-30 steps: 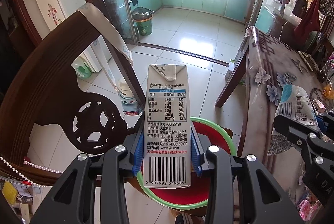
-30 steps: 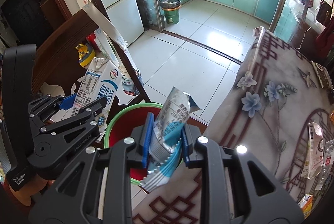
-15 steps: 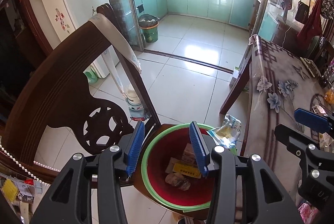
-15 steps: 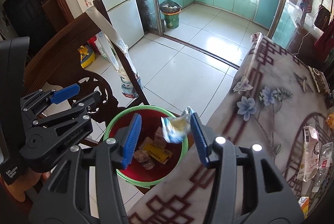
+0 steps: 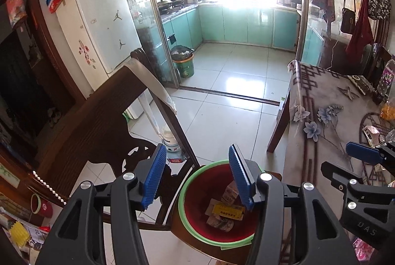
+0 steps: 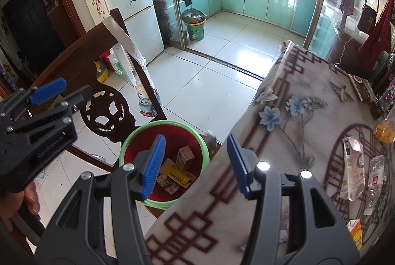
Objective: Collect trash
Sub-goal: 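Open the left tool to drop the milk carton while the right tool drops its carton into the bucket, then move both open tools back over the trash on the table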
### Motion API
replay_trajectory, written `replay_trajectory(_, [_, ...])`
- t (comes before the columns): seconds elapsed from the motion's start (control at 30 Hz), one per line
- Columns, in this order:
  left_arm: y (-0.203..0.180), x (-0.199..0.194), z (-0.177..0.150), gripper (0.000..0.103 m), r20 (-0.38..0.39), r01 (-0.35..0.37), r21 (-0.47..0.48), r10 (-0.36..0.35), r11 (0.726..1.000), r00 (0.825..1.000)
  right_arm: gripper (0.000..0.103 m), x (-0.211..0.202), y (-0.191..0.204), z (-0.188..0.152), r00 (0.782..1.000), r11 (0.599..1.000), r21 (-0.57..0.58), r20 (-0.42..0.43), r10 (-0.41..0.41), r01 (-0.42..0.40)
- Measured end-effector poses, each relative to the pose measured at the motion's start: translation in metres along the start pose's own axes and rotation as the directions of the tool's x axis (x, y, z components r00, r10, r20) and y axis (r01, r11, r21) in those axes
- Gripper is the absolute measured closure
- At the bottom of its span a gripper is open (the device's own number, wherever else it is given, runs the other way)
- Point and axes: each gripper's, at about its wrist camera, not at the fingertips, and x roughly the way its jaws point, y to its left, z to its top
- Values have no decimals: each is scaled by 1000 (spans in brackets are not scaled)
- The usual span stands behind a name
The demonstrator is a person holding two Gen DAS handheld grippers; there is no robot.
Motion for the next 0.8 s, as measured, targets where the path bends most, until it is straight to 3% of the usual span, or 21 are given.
replay_trajectory(0.33, [-34, -47, 1, 52, 68, 27, 31, -29, 999, 997, 51, -34, -28, -27, 999, 999, 27, 23, -32, 31])
replay_trajectory(0.5, [-68, -50, -6, 46, 42, 123, 44, -125, 991, 991, 46, -52, -66, -50, 997, 994, 77, 20, -80, 79])
replay_trajectory(0.63, [-107, -43, -19, 46, -24, 223, 54, -222, 973, 975, 45, -63, -112, -83, 990, 981, 139, -25, -135, 138])
replay_trajectory(0.8, [-172, -34, -47, 46, -123, 349, 92, -337, 933, 934, 41, -72, -186, -138, 973, 946, 239, -123, -195, 220])
